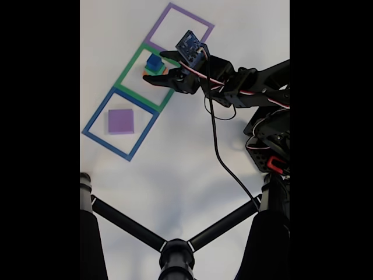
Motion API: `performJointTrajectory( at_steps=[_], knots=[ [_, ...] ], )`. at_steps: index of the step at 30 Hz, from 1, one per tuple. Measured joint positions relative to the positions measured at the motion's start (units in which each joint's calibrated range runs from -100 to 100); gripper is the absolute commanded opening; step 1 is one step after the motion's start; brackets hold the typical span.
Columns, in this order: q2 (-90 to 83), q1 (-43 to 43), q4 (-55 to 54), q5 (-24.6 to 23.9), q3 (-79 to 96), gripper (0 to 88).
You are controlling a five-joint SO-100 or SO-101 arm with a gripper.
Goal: Tower of hanoi
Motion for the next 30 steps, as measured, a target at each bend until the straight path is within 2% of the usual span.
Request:
performJointTrajectory(
  at_steps=[30],
  knots=[
    [3.19, -1.65, -1.35, 0.0, -2.41, 4.1]
  ],
)
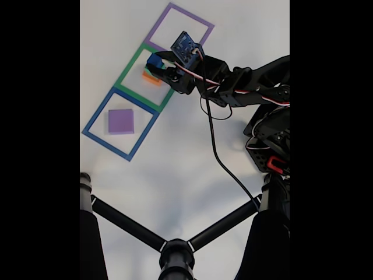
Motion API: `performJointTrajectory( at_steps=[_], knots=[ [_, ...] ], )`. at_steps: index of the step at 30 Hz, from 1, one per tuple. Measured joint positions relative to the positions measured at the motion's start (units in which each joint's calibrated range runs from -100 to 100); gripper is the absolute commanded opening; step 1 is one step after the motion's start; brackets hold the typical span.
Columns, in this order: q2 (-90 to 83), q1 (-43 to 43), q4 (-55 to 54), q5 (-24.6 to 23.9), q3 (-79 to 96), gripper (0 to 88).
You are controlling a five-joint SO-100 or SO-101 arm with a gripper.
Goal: Tower of hanoi
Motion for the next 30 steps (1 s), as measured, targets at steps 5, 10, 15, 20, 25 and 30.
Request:
performJointTrajectory(
  at_steps=[5, 10, 15, 20, 25, 30],
  knots=[
    [0.0, -0.39, 0.0, 0.0, 0.0, 3.9],
    [-0.08, -0.39, 0.55, 0.0, -0.77, 4.1],
    [-6.97, -1.26, 13.06, 0.0, -6.37, 4.1],
    [-17.46, -1.46, 40.21, 0.0, -20.56, 3.5],
    [-21.33, -4.08, 70.2, 0.0, -39.83, 3.5],
    [-21.41, -6.41, 95.53, -2.54, -62.02, 3.6]
  ],
)
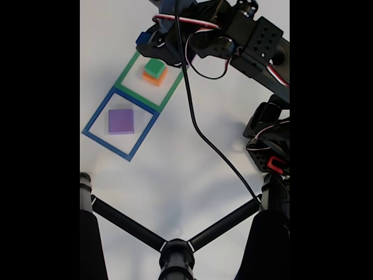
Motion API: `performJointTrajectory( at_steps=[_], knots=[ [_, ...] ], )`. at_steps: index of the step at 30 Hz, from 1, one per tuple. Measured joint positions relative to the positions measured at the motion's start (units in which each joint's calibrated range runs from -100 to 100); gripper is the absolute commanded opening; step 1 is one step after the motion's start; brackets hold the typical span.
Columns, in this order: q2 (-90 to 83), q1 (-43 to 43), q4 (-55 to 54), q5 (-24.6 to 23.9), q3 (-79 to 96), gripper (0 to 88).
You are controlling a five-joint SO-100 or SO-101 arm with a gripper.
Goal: Tower of hanoi
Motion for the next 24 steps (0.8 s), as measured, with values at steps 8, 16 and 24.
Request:
performJointTrajectory(
  at_steps=[8, 16, 24],
  knots=[
    [1.18, -5.44, 25.09, -6.26, -25.63, 3.4],
    [0.25, -10.5, 24.22, -6.46, -22.19, 3.5],
    [-5.12, -13.02, -1.9, 1.37, 8.6, 3.8]
  ],
)
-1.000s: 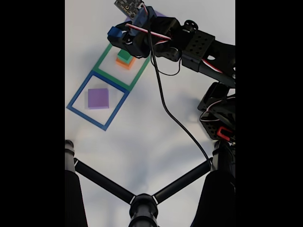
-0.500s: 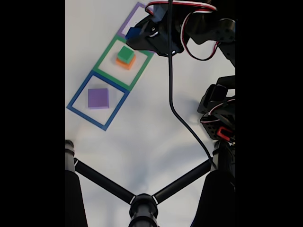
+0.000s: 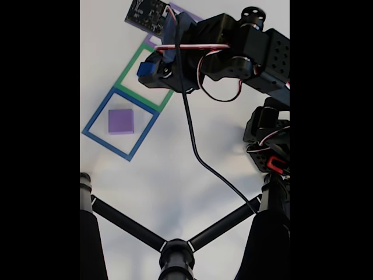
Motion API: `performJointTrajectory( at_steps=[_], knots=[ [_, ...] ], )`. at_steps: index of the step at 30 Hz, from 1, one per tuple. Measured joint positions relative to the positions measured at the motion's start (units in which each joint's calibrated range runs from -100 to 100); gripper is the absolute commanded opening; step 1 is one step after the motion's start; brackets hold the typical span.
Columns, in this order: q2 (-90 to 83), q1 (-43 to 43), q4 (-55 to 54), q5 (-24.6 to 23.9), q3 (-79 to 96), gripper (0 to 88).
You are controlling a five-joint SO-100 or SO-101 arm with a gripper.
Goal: Tower of hanoi
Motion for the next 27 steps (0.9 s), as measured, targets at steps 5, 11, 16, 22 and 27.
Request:
performJointTrajectory(
  at_steps=[5, 11, 16, 22, 27],
  knots=[
    [-0.59, -1.94, -22.08, 1.17, 19.78, 3.9],
    [6.21, -4.28, -48.52, 0.59, 34.49, 4.1],
    [14.86, -5.64, -67.27, 0.59, 40.95, 4.1],
    [24.77, -6.8, -82.55, 0.59, 43.18, 4.2],
    [30.9, -7.29, -89.28, 0.59, 43.18, 4.2]
  ],
)
